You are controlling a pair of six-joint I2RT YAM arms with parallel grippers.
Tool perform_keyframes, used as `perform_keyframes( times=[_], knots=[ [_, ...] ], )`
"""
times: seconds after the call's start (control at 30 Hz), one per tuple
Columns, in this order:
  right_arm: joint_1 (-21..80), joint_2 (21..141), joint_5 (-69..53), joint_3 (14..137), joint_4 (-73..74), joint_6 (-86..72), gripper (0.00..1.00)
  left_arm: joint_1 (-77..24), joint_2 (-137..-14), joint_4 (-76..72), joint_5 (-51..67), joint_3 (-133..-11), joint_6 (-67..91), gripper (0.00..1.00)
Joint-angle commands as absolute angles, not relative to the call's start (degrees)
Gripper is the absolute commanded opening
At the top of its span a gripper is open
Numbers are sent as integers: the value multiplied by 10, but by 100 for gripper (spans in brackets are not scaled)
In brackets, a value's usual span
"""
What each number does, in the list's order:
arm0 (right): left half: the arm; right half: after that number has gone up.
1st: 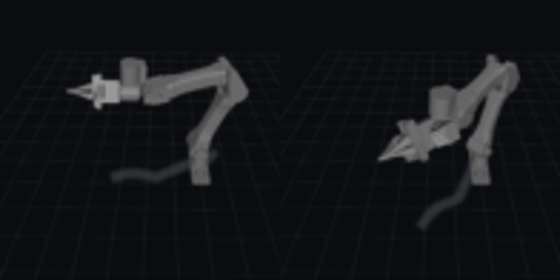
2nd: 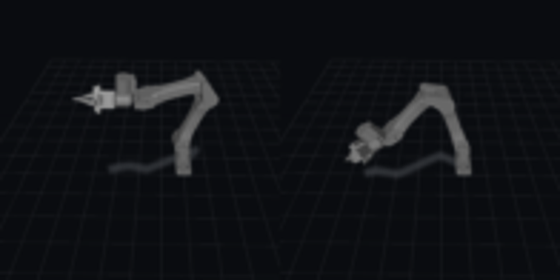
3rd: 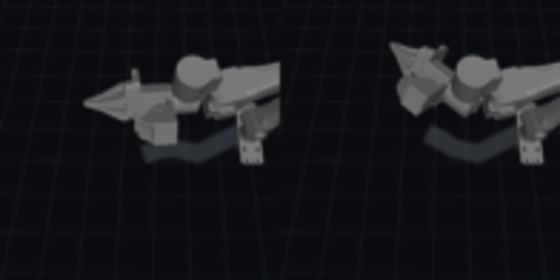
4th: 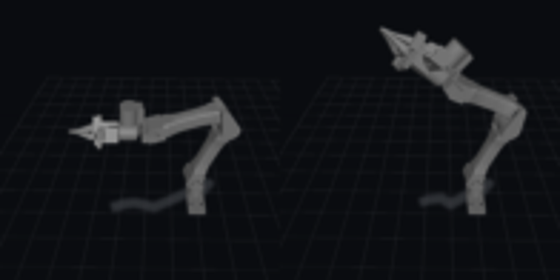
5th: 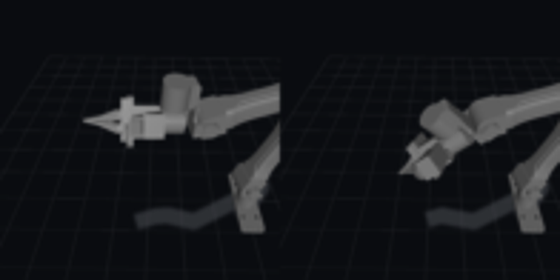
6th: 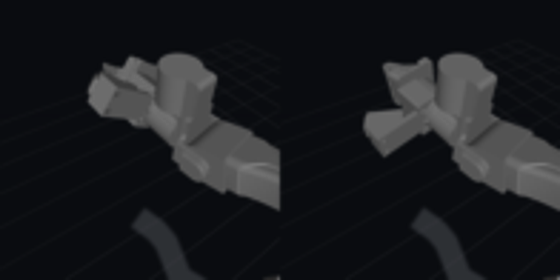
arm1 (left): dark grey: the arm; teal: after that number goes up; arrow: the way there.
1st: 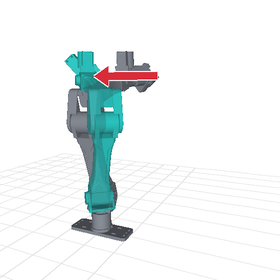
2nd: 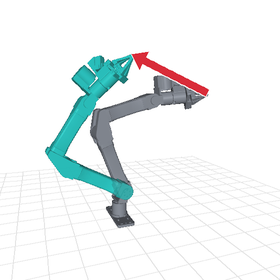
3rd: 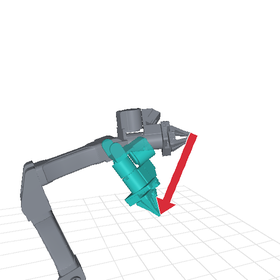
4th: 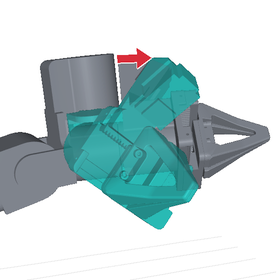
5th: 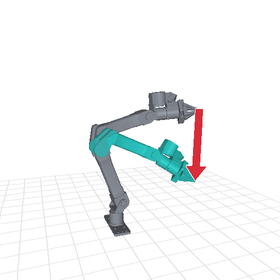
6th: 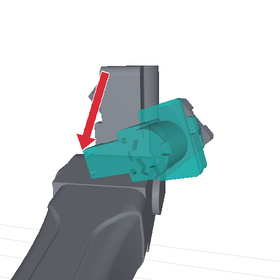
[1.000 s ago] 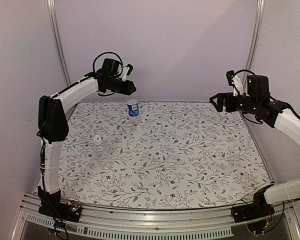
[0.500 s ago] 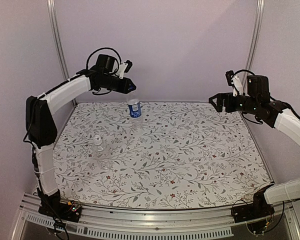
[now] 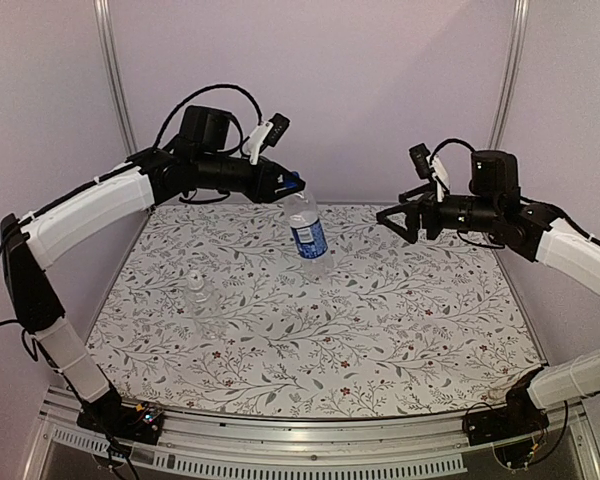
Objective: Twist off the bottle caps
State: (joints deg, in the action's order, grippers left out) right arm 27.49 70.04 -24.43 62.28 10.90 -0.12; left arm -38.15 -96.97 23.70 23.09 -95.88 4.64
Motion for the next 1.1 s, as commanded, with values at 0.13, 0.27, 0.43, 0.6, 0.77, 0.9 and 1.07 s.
perform_keyframes(
  times=[0.13, 0.27, 0.43, 0.6, 0.77, 0.9, 1.07],
  knots=[
    [367, 753, -327, 632, 65, 63, 99, -424, -911, 129, 285, -904, 126, 12],
    [387, 789, -330, 644, 51, 64, 99, -443, -909, 116, 277, -896, 135, 11],
    [400, 824, -328, 659, 42, 69, 96, -456, -908, 93, 282, -885, 159, 10],
    [402, 837, -333, 659, 41, 78, 91, -466, -904, 80, 289, -877, 164, 10],
    [402, 842, -341, 656, 38, 84, 88, -470, -910, 77, 292, -875, 170, 9],
    [402, 848, -349, 653, 36, 88, 88, -470, -909, 62, 295, -864, 181, 8],
    [402, 843, -355, 647, 29, 92, 80, -470, -906, 59, 295, -856, 186, 8]
  ],
)
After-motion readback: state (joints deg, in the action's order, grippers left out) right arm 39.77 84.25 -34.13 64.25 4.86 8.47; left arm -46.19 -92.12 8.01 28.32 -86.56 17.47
